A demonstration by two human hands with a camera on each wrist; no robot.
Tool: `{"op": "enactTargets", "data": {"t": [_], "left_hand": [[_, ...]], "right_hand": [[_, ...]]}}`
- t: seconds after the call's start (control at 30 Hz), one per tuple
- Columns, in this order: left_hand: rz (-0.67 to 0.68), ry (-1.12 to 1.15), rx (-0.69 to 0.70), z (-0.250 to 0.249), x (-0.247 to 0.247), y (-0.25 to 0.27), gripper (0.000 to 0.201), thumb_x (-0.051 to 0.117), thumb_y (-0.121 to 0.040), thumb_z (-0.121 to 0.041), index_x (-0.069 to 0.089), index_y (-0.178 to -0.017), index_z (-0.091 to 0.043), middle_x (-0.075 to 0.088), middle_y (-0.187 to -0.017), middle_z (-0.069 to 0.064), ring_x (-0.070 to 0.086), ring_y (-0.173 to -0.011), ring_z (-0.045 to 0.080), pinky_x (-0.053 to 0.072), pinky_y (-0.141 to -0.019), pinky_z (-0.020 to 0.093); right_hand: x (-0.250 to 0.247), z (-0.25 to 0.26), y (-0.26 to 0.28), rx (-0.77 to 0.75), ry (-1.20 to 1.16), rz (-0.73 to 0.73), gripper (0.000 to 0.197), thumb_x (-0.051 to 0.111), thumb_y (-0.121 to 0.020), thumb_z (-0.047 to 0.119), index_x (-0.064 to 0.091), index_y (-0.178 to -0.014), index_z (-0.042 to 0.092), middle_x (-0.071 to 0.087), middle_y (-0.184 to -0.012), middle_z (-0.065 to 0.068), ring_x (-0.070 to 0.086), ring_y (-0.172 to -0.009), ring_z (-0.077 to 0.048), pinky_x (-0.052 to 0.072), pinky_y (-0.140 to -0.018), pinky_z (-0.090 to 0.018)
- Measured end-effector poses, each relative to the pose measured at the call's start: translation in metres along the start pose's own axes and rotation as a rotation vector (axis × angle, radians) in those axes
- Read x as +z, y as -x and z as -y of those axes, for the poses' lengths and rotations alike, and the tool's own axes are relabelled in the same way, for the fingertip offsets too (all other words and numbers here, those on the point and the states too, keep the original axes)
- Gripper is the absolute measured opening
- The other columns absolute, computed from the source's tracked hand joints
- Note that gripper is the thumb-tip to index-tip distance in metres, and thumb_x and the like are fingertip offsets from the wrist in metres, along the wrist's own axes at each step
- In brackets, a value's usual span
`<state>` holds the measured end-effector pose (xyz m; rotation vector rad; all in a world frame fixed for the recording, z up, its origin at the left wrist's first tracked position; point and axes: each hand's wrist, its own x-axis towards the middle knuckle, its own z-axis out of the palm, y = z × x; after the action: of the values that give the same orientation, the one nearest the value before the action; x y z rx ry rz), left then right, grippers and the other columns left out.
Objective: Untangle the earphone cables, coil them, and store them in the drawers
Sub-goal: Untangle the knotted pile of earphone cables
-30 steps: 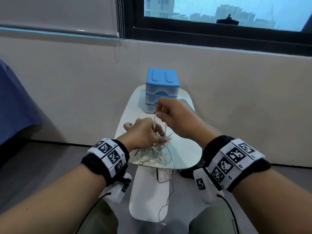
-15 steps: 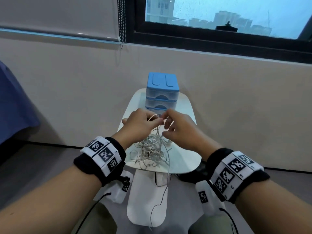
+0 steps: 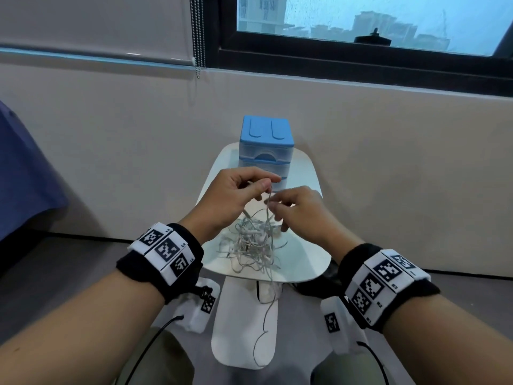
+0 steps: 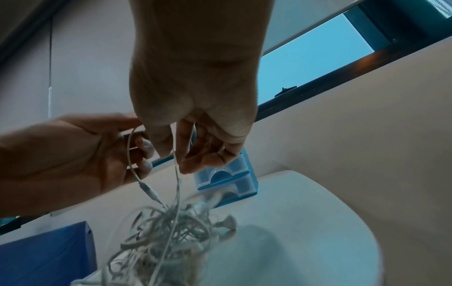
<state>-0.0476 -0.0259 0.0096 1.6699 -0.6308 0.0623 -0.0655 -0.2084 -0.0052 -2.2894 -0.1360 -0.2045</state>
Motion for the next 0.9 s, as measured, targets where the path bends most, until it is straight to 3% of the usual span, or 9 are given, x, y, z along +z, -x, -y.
{"op": "enactTargets", "data": {"t": [0.13,0.27,0.33,0.43,0.57,0.7,0.77,0.83,0.9], "left_hand": [[0.03,0.031,0.008,0.0,0.0,0.003,0.02,0.064,-0.098,-0.004,0.076,-0.114,-0.007,0.072,-0.087,0.008,0.062,-0.073,0.007,0.047,-0.07,0.014],[0.016,0.052,-0.058,0.003,-0.001,-0.001,0.033,0.072,-0.093,-0.006,0.063,-0.124,-0.014,0.063,-0.073,0.003,0.059,-0.067,0.012,0.049,-0.068,0.022],[0.05,0.025,-0.144,0.01,-0.002,-0.002,0.03,0.074,-0.091,-0.006,0.061,-0.116,-0.015,0.058,-0.069,0.001,0.055,-0.066,0.014,0.047,-0.067,0.028],[0.152,-0.035,-0.216,0.019,0.002,0.002,0.019,0.077,-0.091,-0.011,0.067,-0.107,-0.012,0.064,-0.076,0.003,0.058,-0.072,0.013,0.047,-0.067,0.026],[0.125,-0.113,-0.244,0.024,0.01,0.003,0.012,0.073,-0.095,-0.021,0.067,-0.099,-0.012,0.068,-0.075,0.002,0.061,-0.069,0.011,0.047,-0.065,0.023],[0.099,-0.248,-0.228,0.023,0.012,0.0,0.012,0.069,-0.097,-0.024,0.067,-0.089,-0.015,0.068,-0.072,-0.008,0.061,-0.065,0.005,0.048,-0.067,0.025],[0.091,-0.29,-0.222,0.02,0.012,-0.002,0.019,0.069,-0.097,-0.023,0.066,-0.078,-0.022,0.065,-0.064,-0.015,0.055,-0.056,-0.002,0.044,-0.062,0.022],[0.087,-0.336,-0.208,0.018,0.01,-0.003,0.028,0.068,-0.097,-0.024,0.065,-0.071,-0.03,0.062,-0.057,-0.021,0.052,-0.051,-0.005,0.04,-0.058,0.018],[0.087,-0.349,-0.192,0.016,0.007,-0.005,0.027,0.066,-0.099,-0.026,0.07,-0.072,-0.029,0.068,-0.064,-0.018,0.053,-0.054,-0.003,0.046,-0.062,0.024]], "right_hand": [[-0.002,0.005,-0.002,-0.086,0.114,0.055,0.012,0.07,-0.095,0.03,0.077,-0.087,0.025,0.072,-0.077,-0.009,0.069,-0.069,-0.025,0.056,-0.065,-0.034],[-0.004,0.01,-0.008,-0.079,0.08,0.006,0.027,0.061,-0.101,0.027,0.075,-0.081,0.016,0.068,-0.066,-0.002,0.064,-0.052,-0.009,0.049,-0.053,-0.022],[-0.007,0.014,-0.011,-0.093,0.03,-0.054,0.029,0.058,-0.102,0.021,0.072,-0.078,0.013,0.069,-0.063,-0.004,0.064,-0.048,-0.013,0.052,-0.051,-0.026],[-0.011,0.024,-0.013,-0.183,0.029,-0.142,0.029,0.057,-0.098,0.015,0.068,-0.073,0.006,0.068,-0.062,-0.005,0.066,-0.05,-0.019,0.056,-0.054,-0.034],[-0.008,0.033,-0.009,-0.377,0.113,-0.185,0.028,0.059,-0.097,0.021,0.064,-0.074,0.005,0.066,-0.065,-0.004,0.063,-0.063,-0.022,0.051,-0.063,-0.036],[-0.009,0.038,-0.006,-0.547,0.159,-0.242,0.014,0.064,-0.094,0.014,0.07,-0.082,0.008,0.061,-0.067,0.006,0.054,-0.063,-0.003,0.041,-0.062,-0.018],[-0.01,0.039,-0.006,-0.603,0.167,-0.27,0.009,0.065,-0.092,0.009,0.072,-0.086,0.01,0.058,-0.071,0.011,0.051,-0.066,0.005,0.039,-0.064,-0.015],[-0.01,0.038,-0.006,-0.592,0.14,-0.291,0.007,0.068,-0.09,0.006,0.073,-0.092,0.01,0.06,-0.075,0.013,0.055,-0.067,0.007,0.041,-0.065,-0.012],[-0.011,0.033,-0.005,-0.485,0.083,-0.275,0.015,0.071,-0.088,0.008,0.072,-0.102,0.013,0.064,-0.077,0.012,0.061,-0.069,0.002,0.046,-0.066,-0.012]]}}
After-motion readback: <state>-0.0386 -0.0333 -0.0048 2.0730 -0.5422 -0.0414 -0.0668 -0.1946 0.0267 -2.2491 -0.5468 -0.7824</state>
